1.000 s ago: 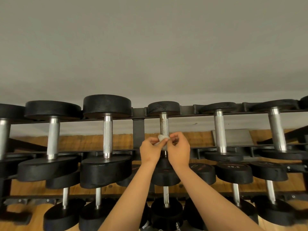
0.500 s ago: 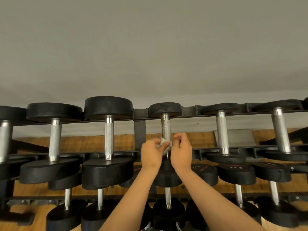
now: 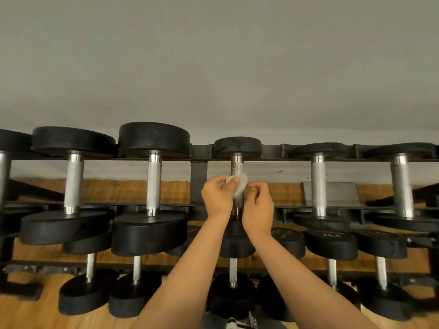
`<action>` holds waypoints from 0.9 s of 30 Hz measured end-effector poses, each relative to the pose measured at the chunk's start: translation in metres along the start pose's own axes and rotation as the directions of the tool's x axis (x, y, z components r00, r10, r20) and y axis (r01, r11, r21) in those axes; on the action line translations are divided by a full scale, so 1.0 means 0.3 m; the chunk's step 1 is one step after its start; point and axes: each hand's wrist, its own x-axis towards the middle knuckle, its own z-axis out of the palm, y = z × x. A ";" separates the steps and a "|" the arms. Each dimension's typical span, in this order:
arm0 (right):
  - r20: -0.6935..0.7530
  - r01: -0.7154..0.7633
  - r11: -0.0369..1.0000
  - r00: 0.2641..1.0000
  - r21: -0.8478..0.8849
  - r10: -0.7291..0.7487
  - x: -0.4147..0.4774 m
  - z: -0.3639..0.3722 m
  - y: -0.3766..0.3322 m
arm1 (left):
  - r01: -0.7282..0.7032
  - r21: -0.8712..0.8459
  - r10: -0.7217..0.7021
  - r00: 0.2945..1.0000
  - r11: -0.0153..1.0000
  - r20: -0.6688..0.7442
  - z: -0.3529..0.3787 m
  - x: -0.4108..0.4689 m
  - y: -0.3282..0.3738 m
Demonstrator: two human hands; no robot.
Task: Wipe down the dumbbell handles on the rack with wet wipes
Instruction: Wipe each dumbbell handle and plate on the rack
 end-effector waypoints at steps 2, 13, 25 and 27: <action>-0.010 0.007 1.000 1.000 -0.013 -0.007 0.001 -0.001 0.000 | 0.021 -0.031 -0.021 1.000 0.999 -0.014 0.019 0.025 0.028; 0.002 0.013 1.000 1.000 -0.018 -0.013 0.000 -0.004 0.000 | 0.068 -0.136 -0.084 0.989 0.988 -0.119 0.053 0.011 0.008; 0.024 -0.010 1.000 1.000 -0.005 0.010 0.000 -0.007 -0.003 | 0.153 -0.459 -0.287 0.927 0.875 -0.239 0.126 0.021 0.068; 0.031 -0.025 1.000 0.999 0.006 0.025 0.001 -0.006 -0.002 | 0.185 -0.464 -0.308 0.929 0.866 -0.206 0.144 0.038 0.079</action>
